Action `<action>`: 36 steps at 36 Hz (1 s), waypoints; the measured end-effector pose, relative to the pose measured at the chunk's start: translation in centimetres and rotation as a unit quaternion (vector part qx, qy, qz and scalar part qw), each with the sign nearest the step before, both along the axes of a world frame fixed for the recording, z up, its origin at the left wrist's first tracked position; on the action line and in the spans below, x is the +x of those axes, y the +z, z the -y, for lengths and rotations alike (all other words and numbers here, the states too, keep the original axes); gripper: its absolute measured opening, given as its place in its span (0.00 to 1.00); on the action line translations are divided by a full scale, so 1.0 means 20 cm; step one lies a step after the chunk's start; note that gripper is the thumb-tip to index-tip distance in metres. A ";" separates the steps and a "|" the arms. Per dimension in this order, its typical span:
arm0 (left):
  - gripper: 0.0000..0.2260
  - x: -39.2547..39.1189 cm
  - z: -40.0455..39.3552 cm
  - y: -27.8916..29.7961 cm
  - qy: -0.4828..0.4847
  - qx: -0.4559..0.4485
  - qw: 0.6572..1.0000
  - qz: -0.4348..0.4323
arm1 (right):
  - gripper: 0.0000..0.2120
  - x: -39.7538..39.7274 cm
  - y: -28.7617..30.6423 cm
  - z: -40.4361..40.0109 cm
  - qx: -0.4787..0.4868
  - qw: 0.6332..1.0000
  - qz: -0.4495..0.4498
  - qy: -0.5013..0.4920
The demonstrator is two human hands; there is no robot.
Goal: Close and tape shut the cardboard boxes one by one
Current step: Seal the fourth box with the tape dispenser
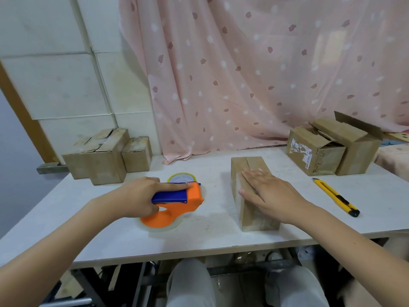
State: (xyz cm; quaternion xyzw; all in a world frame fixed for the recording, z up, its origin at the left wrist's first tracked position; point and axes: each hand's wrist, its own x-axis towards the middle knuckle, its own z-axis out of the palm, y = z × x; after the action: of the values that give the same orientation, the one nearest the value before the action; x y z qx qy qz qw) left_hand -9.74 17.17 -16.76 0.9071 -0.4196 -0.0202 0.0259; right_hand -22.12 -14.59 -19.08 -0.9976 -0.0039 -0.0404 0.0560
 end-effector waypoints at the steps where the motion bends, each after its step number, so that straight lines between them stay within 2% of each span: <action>1: 0.42 0.00 0.01 0.00 -0.001 0.004 1.000 0.002 | 0.44 0.00 0.00 0.00 0.000 1.000 -0.001 -0.001; 7: 0.39 -0.01 0.14 0.09 -0.021 0.077 0.997 0.011 | 0.40 0.00 0.01 -0.01 0.003 1.000 -0.005 -0.004; 10: 0.38 -0.02 0.19 0.14 -0.035 0.102 0.993 0.058 | 0.39 0.00 0.01 -0.01 0.002 1.000 -0.004 -0.005; 15: 0.36 -0.02 0.27 0.23 -0.041 0.145 0.983 0.101 | 0.42 0.00 0.00 0.00 0.003 1.000 -0.006 -0.004; 23: 0.35 -0.02 0.41 0.32 -0.035 0.217 0.973 0.064 | 0.46 0.00 0.01 -0.01 0.011 1.000 0.000 -0.004; 29: 0.36 -0.04 0.47 0.34 -0.030 0.252 0.967 0.039 | 0.46 0.01 0.01 -0.03 0.005 1.000 0.005 -0.003; 36: 0.37 -0.02 0.53 0.33 -0.015 0.281 0.959 0.041 | 0.38 0.01 0.01 -0.03 0.003 1.000 0.006 -0.003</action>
State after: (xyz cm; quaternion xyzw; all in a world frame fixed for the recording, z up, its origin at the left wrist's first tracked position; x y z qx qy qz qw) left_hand -10.07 6.54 -10.26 0.8716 -0.4113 -0.1003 -0.2471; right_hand -22.00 -13.95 -18.95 -0.9972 -0.0009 -0.0469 0.0587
